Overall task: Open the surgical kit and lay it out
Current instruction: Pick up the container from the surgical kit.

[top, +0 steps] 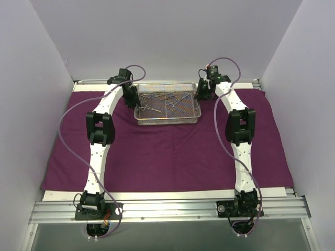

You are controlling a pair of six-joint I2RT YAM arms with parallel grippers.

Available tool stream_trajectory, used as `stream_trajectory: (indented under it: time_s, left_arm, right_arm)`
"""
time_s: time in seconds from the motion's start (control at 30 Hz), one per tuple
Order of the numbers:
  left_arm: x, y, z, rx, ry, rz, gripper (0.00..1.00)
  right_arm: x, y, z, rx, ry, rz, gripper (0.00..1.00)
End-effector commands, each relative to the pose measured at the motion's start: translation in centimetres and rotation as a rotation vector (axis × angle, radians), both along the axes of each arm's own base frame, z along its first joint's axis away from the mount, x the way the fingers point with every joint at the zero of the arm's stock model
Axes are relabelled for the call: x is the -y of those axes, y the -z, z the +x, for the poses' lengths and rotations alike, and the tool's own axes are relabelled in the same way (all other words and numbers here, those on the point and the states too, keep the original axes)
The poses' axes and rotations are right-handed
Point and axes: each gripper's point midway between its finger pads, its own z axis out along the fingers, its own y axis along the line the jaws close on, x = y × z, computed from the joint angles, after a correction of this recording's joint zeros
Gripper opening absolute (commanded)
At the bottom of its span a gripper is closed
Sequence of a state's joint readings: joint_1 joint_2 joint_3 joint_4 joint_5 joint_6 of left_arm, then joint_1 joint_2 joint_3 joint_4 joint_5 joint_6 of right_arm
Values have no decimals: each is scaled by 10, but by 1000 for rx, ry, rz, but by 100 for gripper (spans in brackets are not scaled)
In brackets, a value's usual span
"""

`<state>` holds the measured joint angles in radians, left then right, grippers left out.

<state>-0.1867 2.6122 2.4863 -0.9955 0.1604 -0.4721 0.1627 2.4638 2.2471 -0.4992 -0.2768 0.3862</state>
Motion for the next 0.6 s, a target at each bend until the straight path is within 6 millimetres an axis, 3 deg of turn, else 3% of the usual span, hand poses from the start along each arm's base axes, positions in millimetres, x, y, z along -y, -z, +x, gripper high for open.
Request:
stream_trajectory:
  time_s: [0.0, 0.13, 0.37, 0.57]
  left_arm:
    - [-3, -9, 18, 53, -20, -39, 34]
    - [-6, -8, 28, 71, -33, -72, 20]
    - [0, 2, 46, 109, -11, -155, 26]
    - [5, -9, 58, 159, 3, -221, 26]
  right_arm:
    - [34, 26, 6, -48, 79, -69, 0]
    - [40, 30, 9, -49, 91, -74, 0]
    - [40, 51, 10, -74, 99, -56, 0]
    - [38, 47, 16, -54, 106, -38, 0]
